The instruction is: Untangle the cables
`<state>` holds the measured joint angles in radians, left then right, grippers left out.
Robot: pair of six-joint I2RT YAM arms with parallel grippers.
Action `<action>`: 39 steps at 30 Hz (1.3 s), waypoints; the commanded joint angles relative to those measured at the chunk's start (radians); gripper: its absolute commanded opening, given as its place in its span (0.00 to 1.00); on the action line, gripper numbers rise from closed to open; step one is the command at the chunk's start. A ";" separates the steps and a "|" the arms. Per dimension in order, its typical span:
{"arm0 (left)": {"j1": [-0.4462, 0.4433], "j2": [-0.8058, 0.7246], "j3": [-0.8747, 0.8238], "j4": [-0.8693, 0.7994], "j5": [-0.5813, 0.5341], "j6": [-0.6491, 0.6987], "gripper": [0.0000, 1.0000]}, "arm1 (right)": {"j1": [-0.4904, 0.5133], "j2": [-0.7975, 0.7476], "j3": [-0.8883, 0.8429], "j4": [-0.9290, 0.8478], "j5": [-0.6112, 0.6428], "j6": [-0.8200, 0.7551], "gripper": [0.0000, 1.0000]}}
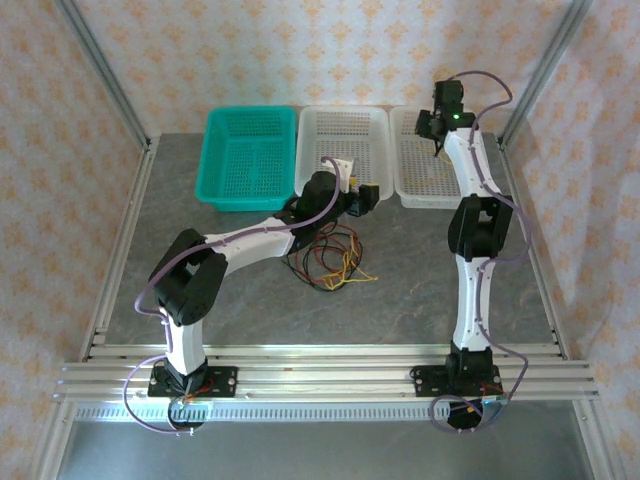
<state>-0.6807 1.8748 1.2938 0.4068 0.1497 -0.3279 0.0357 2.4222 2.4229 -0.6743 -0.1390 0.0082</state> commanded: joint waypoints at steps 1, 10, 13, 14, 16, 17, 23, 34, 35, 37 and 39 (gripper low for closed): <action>0.015 -0.009 -0.018 0.008 0.007 -0.017 0.70 | -0.002 -0.016 0.021 -0.072 0.003 0.008 0.61; 0.020 -0.036 -0.053 0.023 0.007 -0.031 0.70 | -0.002 -0.097 -0.062 -0.070 0.011 0.002 0.73; 0.020 -0.062 -0.076 0.026 -0.006 -0.032 0.70 | -0.002 -0.148 -0.116 -0.053 0.007 0.001 0.72; 0.020 -0.072 -0.085 0.026 -0.012 -0.033 0.70 | -0.003 -0.168 -0.133 -0.046 0.006 0.001 0.72; 0.020 -0.098 -0.103 0.022 -0.024 -0.030 0.70 | -0.002 -0.212 -0.170 -0.030 -0.003 0.003 0.70; 0.020 -0.110 -0.110 0.018 -0.032 -0.028 0.70 | -0.002 -0.235 -0.187 -0.023 -0.006 0.006 0.70; 0.018 -0.193 -0.162 -0.017 -0.078 -0.010 0.70 | 0.003 -0.421 -0.392 0.070 -0.052 0.061 0.64; 0.096 -0.311 -0.313 0.029 -0.026 -0.198 0.67 | 0.156 -0.544 -0.652 0.170 0.045 0.239 0.53; 0.106 -0.321 -0.331 0.044 -0.022 -0.210 0.67 | 0.171 -0.527 -0.648 0.174 0.046 0.252 0.53; 0.119 -0.339 -0.352 0.048 -0.027 -0.215 0.67 | 0.195 -0.489 -0.621 0.176 0.067 0.273 0.53; 0.134 -0.355 -0.367 0.047 -0.024 -0.218 0.67 | 0.214 -0.438 -0.577 0.172 0.087 0.285 0.54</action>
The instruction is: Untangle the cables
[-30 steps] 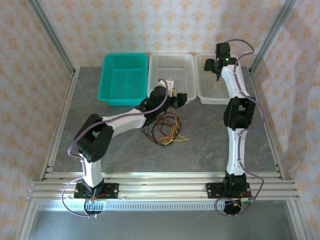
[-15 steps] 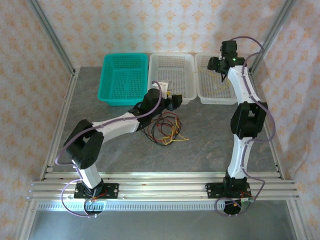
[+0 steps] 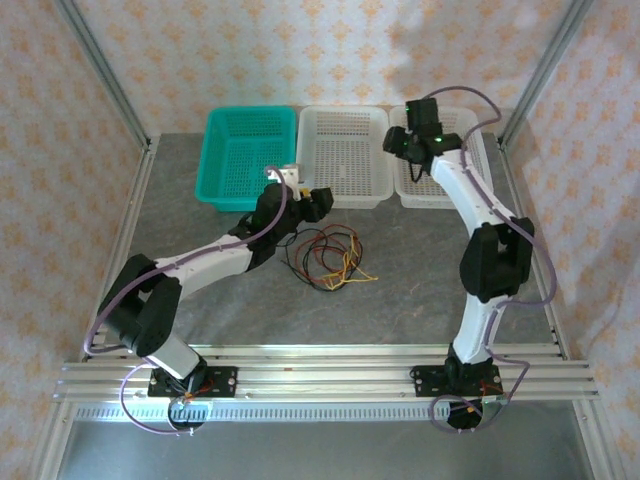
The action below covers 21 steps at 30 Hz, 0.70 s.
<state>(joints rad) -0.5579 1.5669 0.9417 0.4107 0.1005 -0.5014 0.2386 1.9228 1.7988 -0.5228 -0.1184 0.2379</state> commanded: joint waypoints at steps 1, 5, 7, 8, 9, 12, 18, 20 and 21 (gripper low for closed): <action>0.016 -0.055 -0.023 0.046 0.030 -0.048 0.67 | 0.015 0.086 0.069 0.018 0.073 0.064 0.54; 0.053 -0.076 -0.052 0.060 0.058 -0.069 0.67 | 0.015 0.201 0.187 -0.022 0.101 0.080 0.54; 0.063 -0.083 -0.060 0.059 0.061 -0.068 0.67 | 0.016 0.253 0.246 -0.045 0.119 0.082 0.55; 0.068 -0.085 -0.062 0.057 0.062 -0.067 0.67 | 0.015 0.281 0.279 -0.056 0.123 0.081 0.56; 0.070 -0.087 -0.064 0.055 0.063 -0.064 0.67 | 0.015 0.305 0.308 -0.065 0.126 0.081 0.57; 0.073 -0.085 -0.066 0.056 0.067 -0.062 0.67 | 0.016 0.374 0.399 -0.106 0.147 0.078 0.57; 0.074 -0.075 -0.069 0.065 0.074 -0.063 0.68 | 0.015 0.447 0.482 -0.135 0.187 0.064 0.57; 0.074 -0.070 -0.066 0.065 0.079 -0.064 0.67 | 0.016 0.463 0.498 -0.144 0.186 0.061 0.57; 0.075 -0.067 -0.065 0.065 0.079 -0.063 0.67 | 0.016 0.469 0.503 -0.144 0.184 0.059 0.56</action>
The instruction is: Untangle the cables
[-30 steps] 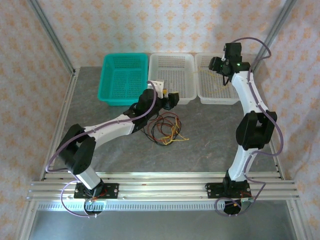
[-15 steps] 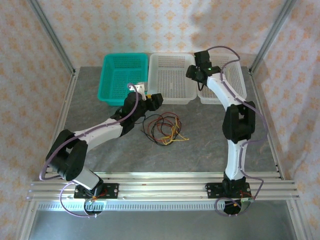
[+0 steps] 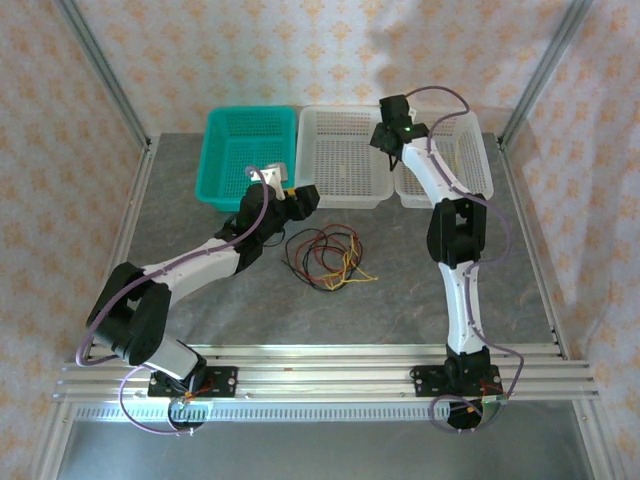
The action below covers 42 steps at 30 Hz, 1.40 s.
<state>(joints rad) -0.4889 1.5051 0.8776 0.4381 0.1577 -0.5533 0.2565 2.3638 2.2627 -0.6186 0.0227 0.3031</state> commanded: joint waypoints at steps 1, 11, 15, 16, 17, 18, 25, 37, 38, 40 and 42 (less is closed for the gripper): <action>0.006 -0.005 -0.001 0.037 0.022 -0.011 0.68 | -0.002 0.032 0.042 -0.049 0.040 -0.007 0.56; 0.005 0.020 0.020 0.045 0.045 -0.007 0.67 | -0.006 0.052 0.056 -0.045 0.031 -0.013 0.45; 0.005 0.021 0.021 0.047 0.046 -0.005 0.67 | -0.008 0.055 0.056 -0.042 0.018 -0.010 0.40; 0.006 0.020 0.019 0.047 0.046 -0.006 0.67 | -0.010 0.055 0.057 -0.042 0.016 -0.009 0.38; 0.006 0.021 0.019 0.047 0.046 -0.006 0.67 | -0.010 0.057 0.056 -0.043 0.015 -0.009 0.37; 0.005 0.021 0.018 0.047 0.046 -0.006 0.67 | -0.010 0.057 0.055 -0.044 0.014 -0.008 0.35; 0.005 0.020 0.017 0.047 0.049 -0.003 0.67 | -0.014 0.054 0.056 -0.043 0.010 -0.004 0.24; 0.006 0.009 0.011 0.048 0.048 0.000 0.67 | -0.016 0.024 0.058 -0.043 0.039 -0.011 0.04; 0.012 0.007 0.011 0.052 0.052 -0.006 0.67 | -0.013 0.018 0.057 -0.041 0.055 -0.017 0.04; 0.031 0.005 0.005 0.072 0.079 -0.027 0.67 | -0.006 0.006 0.050 -0.034 0.087 -0.033 0.04; 0.052 0.002 -0.005 0.099 0.100 -0.060 0.67 | 0.000 0.002 0.046 -0.026 0.119 -0.053 0.05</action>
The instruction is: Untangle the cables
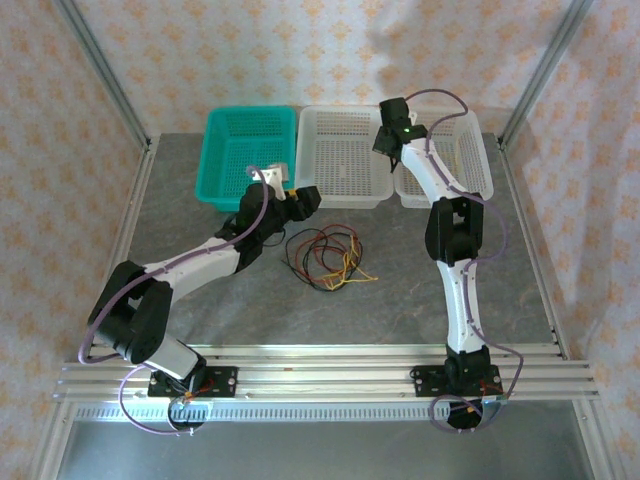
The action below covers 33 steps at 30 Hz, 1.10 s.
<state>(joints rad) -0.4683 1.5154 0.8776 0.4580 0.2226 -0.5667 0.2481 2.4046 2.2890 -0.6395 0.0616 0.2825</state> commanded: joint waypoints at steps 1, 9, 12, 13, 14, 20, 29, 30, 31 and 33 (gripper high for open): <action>0.040 -0.009 -0.004 0.084 0.040 -0.052 0.67 | 0.008 -0.038 0.021 -0.002 0.082 -0.035 0.06; 0.109 0.008 0.013 0.145 0.110 -0.097 0.67 | 0.009 -0.001 0.054 -0.002 0.078 -0.038 0.36; 0.112 0.018 0.036 0.135 0.115 -0.088 0.67 | 0.008 0.012 0.063 -0.003 0.073 -0.036 0.50; 0.112 0.022 0.043 0.134 0.118 -0.087 0.67 | 0.009 0.018 0.068 -0.002 0.072 -0.036 0.52; 0.112 0.025 0.048 0.133 0.121 -0.085 0.67 | 0.009 0.023 0.072 -0.004 0.069 -0.036 0.54; 0.112 0.029 0.039 0.143 0.126 -0.091 0.67 | 0.008 0.061 0.116 -0.016 0.064 -0.044 0.63; 0.112 0.034 0.035 0.142 0.133 -0.093 0.67 | 0.000 0.103 0.157 -0.022 0.061 -0.053 0.59; 0.112 0.033 0.037 0.143 0.135 -0.093 0.67 | -0.001 0.105 0.158 -0.020 0.060 -0.052 0.58; 0.112 0.035 0.037 0.143 0.135 -0.093 0.67 | -0.001 0.107 0.159 -0.020 0.058 -0.053 0.57; 0.112 0.037 0.039 0.143 0.136 -0.093 0.67 | -0.004 0.111 0.162 -0.019 0.054 -0.054 0.55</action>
<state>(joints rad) -0.3595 1.5349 0.8967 0.5587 0.3351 -0.6518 0.2516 2.5084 2.4107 -0.6407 0.1051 0.2340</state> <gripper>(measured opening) 0.674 0.557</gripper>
